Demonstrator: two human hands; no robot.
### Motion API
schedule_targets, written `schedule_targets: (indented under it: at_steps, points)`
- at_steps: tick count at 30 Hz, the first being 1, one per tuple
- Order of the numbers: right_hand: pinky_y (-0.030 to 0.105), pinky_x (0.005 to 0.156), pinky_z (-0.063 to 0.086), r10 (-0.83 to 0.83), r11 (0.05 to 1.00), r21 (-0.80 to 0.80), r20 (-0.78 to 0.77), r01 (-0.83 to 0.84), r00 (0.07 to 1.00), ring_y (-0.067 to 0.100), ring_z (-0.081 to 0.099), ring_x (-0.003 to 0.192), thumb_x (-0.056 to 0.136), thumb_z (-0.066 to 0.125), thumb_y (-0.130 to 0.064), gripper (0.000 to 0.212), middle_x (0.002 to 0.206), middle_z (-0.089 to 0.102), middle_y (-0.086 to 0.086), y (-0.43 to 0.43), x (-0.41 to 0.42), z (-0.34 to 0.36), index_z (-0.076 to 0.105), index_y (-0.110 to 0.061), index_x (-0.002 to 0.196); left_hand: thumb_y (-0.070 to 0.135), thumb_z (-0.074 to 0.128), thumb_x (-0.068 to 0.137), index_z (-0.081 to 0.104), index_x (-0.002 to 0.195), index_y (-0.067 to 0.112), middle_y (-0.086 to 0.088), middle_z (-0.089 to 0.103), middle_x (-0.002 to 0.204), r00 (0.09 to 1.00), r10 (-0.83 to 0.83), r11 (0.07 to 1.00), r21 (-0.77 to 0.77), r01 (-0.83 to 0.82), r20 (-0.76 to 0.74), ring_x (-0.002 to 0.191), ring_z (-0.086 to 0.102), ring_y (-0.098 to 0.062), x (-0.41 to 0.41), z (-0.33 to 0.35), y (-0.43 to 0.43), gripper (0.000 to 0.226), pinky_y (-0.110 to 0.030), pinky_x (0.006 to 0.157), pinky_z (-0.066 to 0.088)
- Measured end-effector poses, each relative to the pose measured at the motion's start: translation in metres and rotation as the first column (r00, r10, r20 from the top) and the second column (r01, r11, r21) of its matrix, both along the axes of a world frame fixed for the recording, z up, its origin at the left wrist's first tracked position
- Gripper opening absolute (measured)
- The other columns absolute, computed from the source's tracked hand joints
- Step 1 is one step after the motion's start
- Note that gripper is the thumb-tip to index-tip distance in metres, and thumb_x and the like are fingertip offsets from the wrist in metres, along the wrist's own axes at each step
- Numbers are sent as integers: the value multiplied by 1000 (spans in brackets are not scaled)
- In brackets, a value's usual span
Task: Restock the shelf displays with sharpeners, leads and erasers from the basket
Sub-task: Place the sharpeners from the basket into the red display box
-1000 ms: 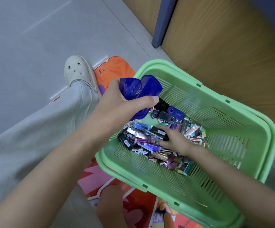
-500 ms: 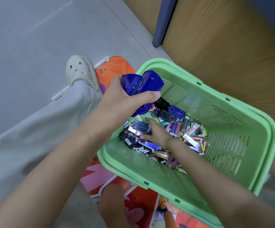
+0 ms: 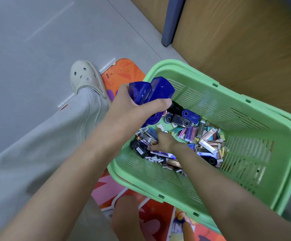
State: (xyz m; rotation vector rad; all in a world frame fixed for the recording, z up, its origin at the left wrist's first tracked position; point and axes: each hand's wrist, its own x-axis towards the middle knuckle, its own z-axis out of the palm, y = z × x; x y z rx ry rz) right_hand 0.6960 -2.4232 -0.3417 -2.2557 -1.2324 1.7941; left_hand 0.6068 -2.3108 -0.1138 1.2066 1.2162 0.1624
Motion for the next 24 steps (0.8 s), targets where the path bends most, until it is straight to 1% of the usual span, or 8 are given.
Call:
schedule_targets:
  at_steps: [5, 10, 12, 14, 16, 18, 20, 24]
  points:
    - [32, 62, 38, 34, 995, 97, -20, -32, 999, 21, 51, 76, 93, 60, -28, 36, 79, 51, 3, -16, 11, 10, 37, -9, 112, 38, 85, 53, 53, 115, 17, -1, 64, 105, 999, -34, 999, 4, 34, -2, 76, 63, -5, 0, 0, -1, 73, -9, 53, 44]
    - [23, 51, 30, 76, 991, 112, -40, -71, 996, 9, 41, 56, 94, 58, -29, 58, 65, 43, -2, -46, 49, 47, 28, -7, 139, 42, 84, 56, 54, 114, 17, -1, 64, 104, 999, -49, 999, 16, 50, -5, 77, 62, -7, 2, 0, -2, 70, -11, 54, 44]
    - [23, 55, 35, 255, 966, 34, -6, -255, 967, 11, 47, 62, 94, 57, -33, 61, 71, 49, -2, -62, 65, 61, 26, -11, 142, 46, 78, 52, 54, 114, 18, -1, 64, 103, 998, -56, 998, 17, 56, -7, 77, 63, -7, 2, 1, -3, 72, -12, 55, 45]
    - [27, 76, 43, 481, 877, -70, 84, -476, 873, 17, 55, 88, 93, 56, -40, 61, 99, 57, 3, -73, 76, 71, 31, -11, 140, 44, 80, 53, 53, 112, 19, 1, 64, 101, 999, -44, 999, 16, 45, -6, 73, 63, -4, 1, 3, -4, 69, -12, 54, 45]
    - [29, 98, 37, 557, 826, -50, 227, -561, 799, 21, 46, 116, 89, 58, -45, 71, 126, 47, 8, -76, 81, 74, 27, -10, 143, 37, 85, 61, 53, 113, 19, 1, 64, 101, 999, -37, 999, 15, 37, -6, 71, 62, -4, 0, 4, -6, 64, -11, 53, 46]
    - [30, 105, 31, 429, 880, 89, 277, -467, 860, 23, 39, 126, 89, 59, -45, 78, 138, 38, 9, -66, 76, 73, 21, -10, 147, 34, 80, 66, 52, 113, 19, 2, 63, 100, 1000, -27, 999, 17, 27, -4, 69, 61, -2, 0, 5, -6, 56, -11, 53, 46]
    - [31, 106, 31, 211, 945, 222, 151, -241, 966, 23, 38, 132, 90, 59, -42, 76, 146, 33, 9, -48, 59, 68, 20, -12, 148, 35, 79, 65, 52, 111, 20, 3, 63, 100, 1000, -19, 1000, 21, 19, -3, 67, 61, -1, 1, 7, -5, 55, -11, 53, 46]
    - [36, 109, 30, -83, 977, 197, -14, 84, 996, 28, 37, 134, 89, 64, -36, 82, 149, 27, 14, -17, 4, 43, 16, -9, 149, 40, 84, 51, 52, 110, 22, 5, 63, 100, 1000, -15, 1000, 24, 15, 14, 70, 62, 0, 3, 11, -6, 69, -10, 55, 48]
